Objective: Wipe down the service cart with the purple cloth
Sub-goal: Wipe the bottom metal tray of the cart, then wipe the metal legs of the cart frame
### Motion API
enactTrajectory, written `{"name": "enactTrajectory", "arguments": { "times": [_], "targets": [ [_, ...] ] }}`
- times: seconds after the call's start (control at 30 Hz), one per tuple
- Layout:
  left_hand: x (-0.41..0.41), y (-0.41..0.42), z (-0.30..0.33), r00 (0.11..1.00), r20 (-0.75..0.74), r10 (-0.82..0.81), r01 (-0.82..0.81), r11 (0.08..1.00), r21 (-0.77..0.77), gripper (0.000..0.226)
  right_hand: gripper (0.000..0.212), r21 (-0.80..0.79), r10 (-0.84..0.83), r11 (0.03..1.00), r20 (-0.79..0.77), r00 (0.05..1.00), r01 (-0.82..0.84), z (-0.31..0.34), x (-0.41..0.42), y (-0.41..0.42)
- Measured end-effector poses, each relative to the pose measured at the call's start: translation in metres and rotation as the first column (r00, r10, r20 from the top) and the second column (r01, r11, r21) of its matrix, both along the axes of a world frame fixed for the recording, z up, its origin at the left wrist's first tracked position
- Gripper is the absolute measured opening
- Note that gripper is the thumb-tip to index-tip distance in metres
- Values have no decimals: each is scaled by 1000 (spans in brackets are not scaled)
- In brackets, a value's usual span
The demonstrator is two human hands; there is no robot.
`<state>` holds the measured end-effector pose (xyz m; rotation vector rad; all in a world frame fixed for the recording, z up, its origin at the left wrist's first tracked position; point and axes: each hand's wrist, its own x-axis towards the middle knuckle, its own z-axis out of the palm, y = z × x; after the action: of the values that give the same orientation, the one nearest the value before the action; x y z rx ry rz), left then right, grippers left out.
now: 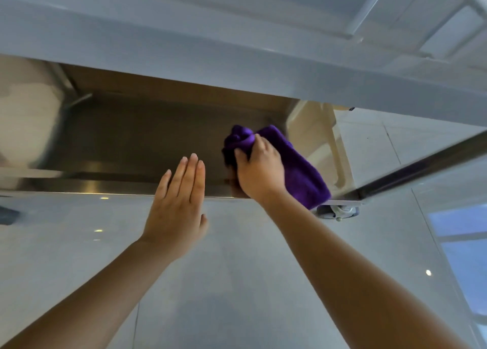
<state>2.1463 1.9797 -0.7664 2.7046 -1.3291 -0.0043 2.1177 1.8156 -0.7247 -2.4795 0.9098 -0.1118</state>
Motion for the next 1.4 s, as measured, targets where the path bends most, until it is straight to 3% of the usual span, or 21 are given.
{"name": "enactTrajectory", "arguments": {
  "times": [0.1,0.23,0.33,0.5,0.6,0.7,0.87,1.03,1.17,1.4],
  "targets": [
    [2,1,1,999,-23,27,-28,998,-51,110,51,49,223,974,-13,975,-222,4,13,35],
    [5,5,2,997,-39,65,-67,996,-59,110,46,-94,444,887,-105,890,-453,0,8,50],
    [5,8,1,996,-57,70,-71,997,-15,108,45,-120,355,925,-66,933,-361,5,-18,25],
    [0,6,5,989,-80,127,-118,988,101,93,48,-172,120,973,-196,973,-155,4,-82,-41],
    [-4,-6,19,967,-152,203,-169,963,209,93,29,-146,113,981,-126,986,-131,4,-118,-45],
    [-11,-27,58,965,-183,185,-134,956,261,93,10,21,91,996,-87,992,-90,24,-140,-42],
    [-54,-70,151,933,-356,53,3,988,155,90,18,248,-104,965,59,993,87,98,-156,-33],
    [-91,-74,234,874,-478,94,18,974,224,84,16,306,-94,949,44,995,76,183,-174,-9],
    [-114,-62,312,867,-491,80,-23,992,121,40,15,387,-101,918,19,995,86,264,-187,1],
    [-130,-60,491,856,-498,140,-125,990,63,44,22,541,-317,831,274,908,127,470,-221,-9]
  ]
}}
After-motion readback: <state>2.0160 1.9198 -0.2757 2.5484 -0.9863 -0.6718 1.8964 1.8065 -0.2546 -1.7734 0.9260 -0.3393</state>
